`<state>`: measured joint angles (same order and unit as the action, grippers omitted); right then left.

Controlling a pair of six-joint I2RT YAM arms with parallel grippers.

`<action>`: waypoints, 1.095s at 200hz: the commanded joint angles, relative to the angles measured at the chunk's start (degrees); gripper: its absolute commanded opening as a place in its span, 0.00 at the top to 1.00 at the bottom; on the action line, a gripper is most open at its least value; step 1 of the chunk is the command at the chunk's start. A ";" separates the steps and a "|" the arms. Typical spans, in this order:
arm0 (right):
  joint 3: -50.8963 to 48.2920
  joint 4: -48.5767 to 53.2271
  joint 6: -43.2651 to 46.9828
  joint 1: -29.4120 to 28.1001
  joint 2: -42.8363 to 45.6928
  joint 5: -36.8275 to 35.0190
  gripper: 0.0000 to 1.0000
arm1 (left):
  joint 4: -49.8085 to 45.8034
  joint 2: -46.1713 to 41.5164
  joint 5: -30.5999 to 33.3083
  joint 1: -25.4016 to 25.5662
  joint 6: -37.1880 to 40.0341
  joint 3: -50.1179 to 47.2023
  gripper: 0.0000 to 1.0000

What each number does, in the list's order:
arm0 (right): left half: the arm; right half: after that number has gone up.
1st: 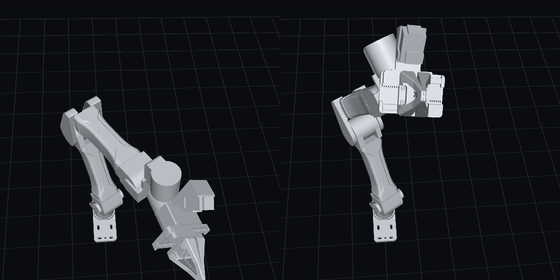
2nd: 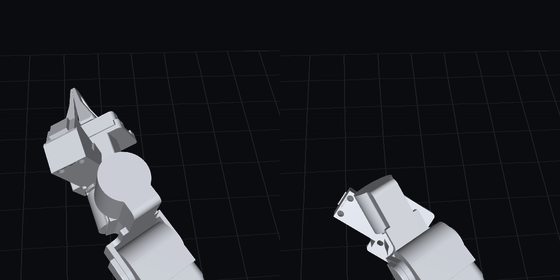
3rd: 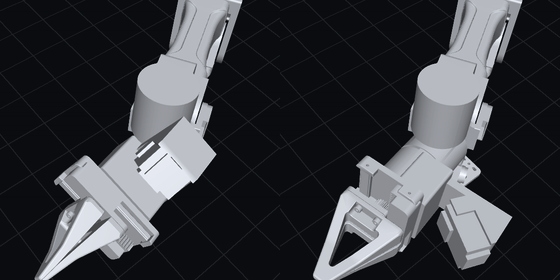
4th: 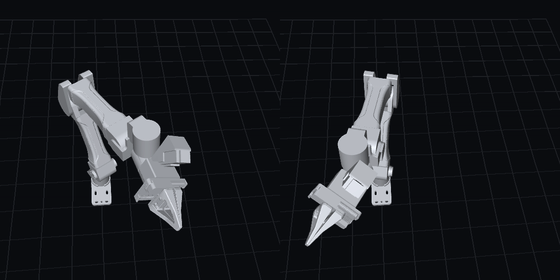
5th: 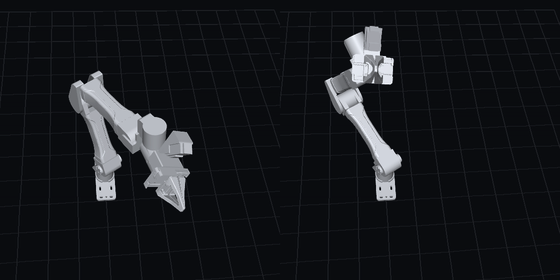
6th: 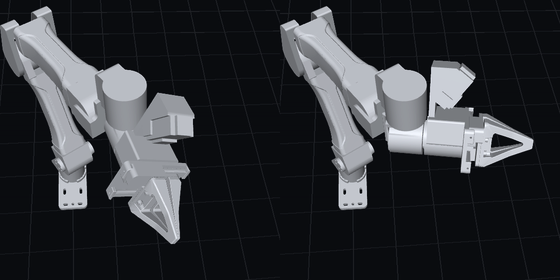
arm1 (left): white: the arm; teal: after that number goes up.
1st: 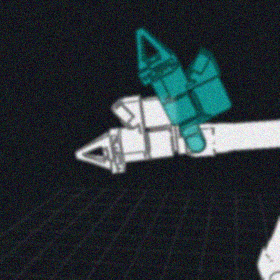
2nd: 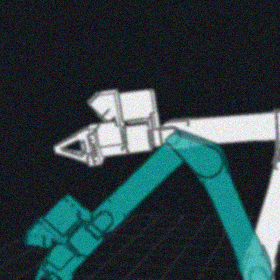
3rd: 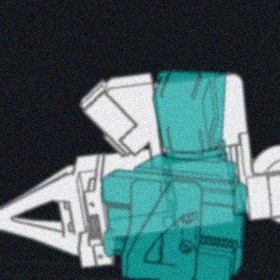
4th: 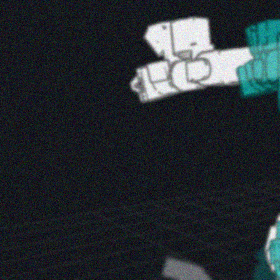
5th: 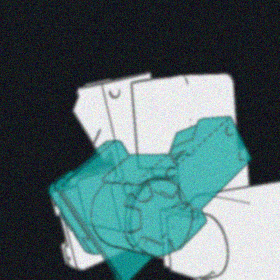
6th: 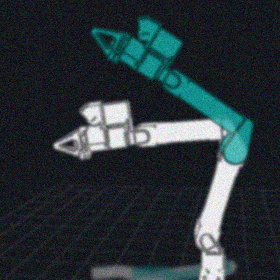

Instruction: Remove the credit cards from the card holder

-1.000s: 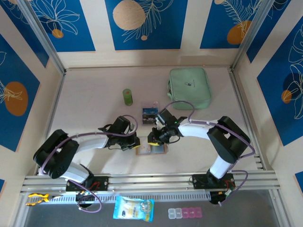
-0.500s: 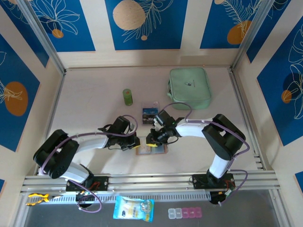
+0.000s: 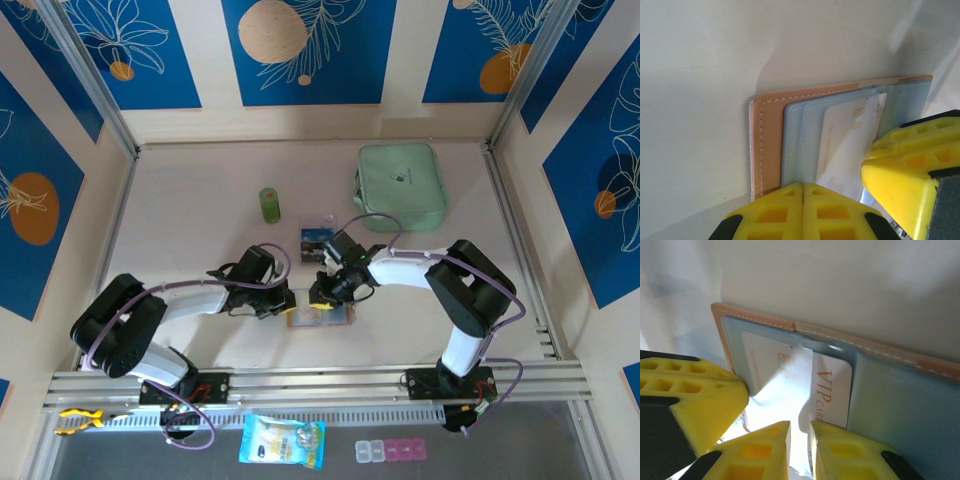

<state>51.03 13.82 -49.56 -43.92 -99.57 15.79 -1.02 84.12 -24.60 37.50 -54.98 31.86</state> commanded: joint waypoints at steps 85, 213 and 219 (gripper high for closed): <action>1.18 4.43 2.10 -0.20 4.94 -1.23 0.79 | -4.76 -2.37 -0.38 -0.47 1.63 2.10 0.97; -1.32 5.03 1.96 0.95 4.35 -2.51 0.78 | -3.33 2.66 -1.15 3.10 0.58 3.75 1.00; -1.39 4.98 1.88 0.97 4.25 -2.52 0.78 | -3.38 2.84 -1.15 3.05 0.60 3.65 1.00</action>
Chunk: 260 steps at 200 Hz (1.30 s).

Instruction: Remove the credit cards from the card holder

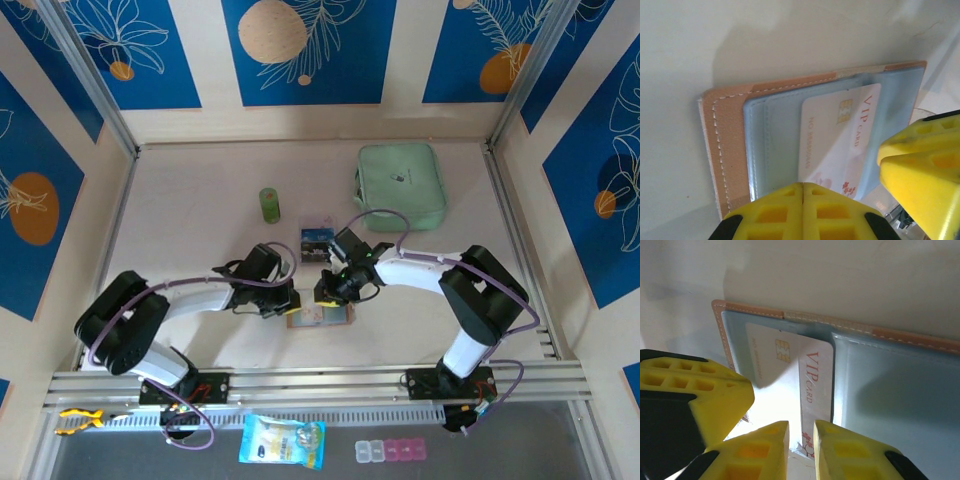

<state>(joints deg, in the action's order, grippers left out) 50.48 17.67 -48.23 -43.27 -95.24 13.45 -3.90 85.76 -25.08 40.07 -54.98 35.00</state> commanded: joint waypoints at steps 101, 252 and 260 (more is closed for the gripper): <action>-2.08 -1.10 0.18 0.75 -2.22 1.14 0.76 | -2.49 2.06 0.69 0.52 1.24 0.15 1.00; -6.70 -11.58 -3.67 2.26 -0.47 8.23 0.87 | -2.10 1.63 0.73 0.52 1.06 -0.19 1.00; -6.71 -10.98 -3.50 2.33 -0.21 7.89 0.88 | -2.15 1.61 0.78 0.45 1.02 -0.20 1.00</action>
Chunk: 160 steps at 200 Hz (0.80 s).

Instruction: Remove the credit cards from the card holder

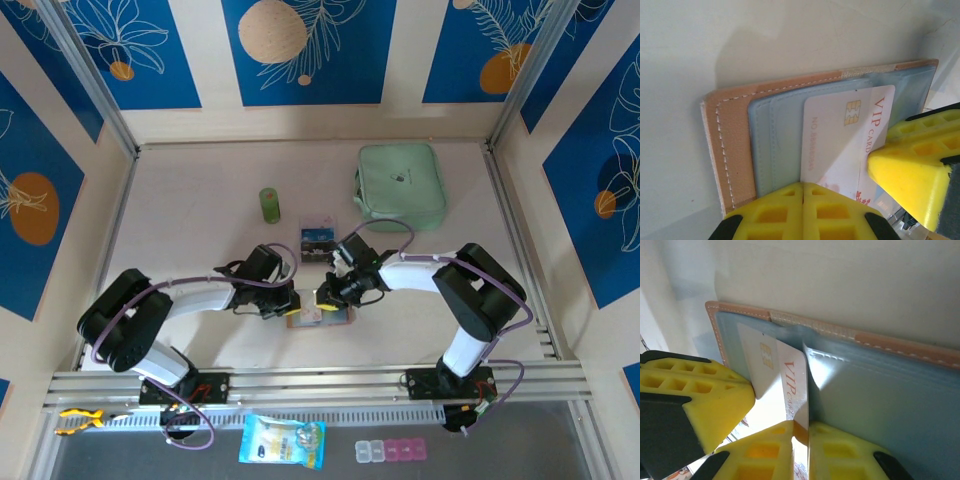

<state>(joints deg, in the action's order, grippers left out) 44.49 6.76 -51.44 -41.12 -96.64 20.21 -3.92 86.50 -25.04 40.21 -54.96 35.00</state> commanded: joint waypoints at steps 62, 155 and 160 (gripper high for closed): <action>-0.52 5.01 2.44 0.78 3.69 -2.09 0.93 | -2.49 0.36 0.95 0.34 0.99 0.03 1.00; 2.60 17.69 7.97 1.31 8.50 -10.34 0.94 | -3.54 -1.22 1.41 0.33 1.24 0.64 1.00; 2.62 17.88 8.09 1.30 8.64 -10.44 0.94 | -3.86 -1.41 1.53 0.28 1.18 0.74 1.00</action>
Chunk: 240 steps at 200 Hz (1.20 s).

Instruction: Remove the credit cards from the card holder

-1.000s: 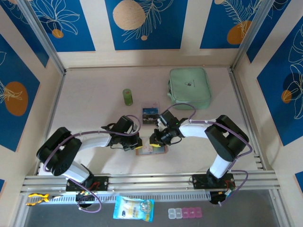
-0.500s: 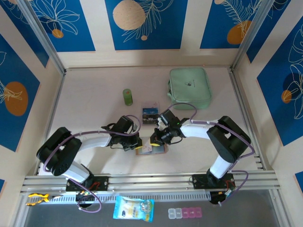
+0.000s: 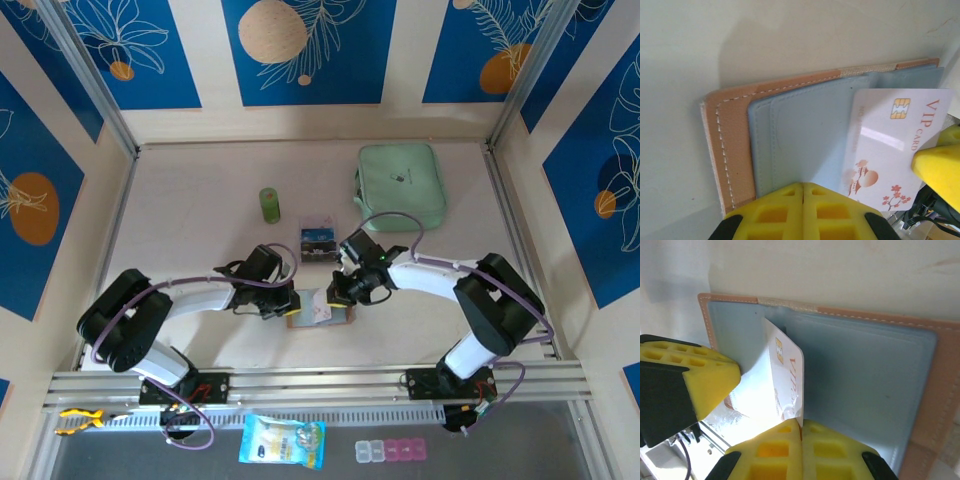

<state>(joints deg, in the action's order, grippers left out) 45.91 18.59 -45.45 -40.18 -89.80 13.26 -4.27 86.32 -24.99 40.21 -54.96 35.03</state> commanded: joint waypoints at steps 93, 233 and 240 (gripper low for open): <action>3.35 7.73 2.57 -1.10 0.92 -4.29 0.94 | -5.50 -1.03 1.77 0.27 2.40 2.21 1.00; 4.35 7.41 1.86 -2.36 0.06 -4.29 0.94 | -1.16 5.20 -0.60 1.42 1.78 4.17 1.00; 4.43 7.46 1.89 -2.35 0.06 -4.29 0.94 | -0.77 5.39 -0.78 1.51 1.61 4.24 1.00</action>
<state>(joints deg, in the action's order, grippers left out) 49.21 24.47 -43.48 -42.04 -88.84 9.17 -4.78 90.02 -25.54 40.97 -53.49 38.39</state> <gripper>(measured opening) 0.063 0.044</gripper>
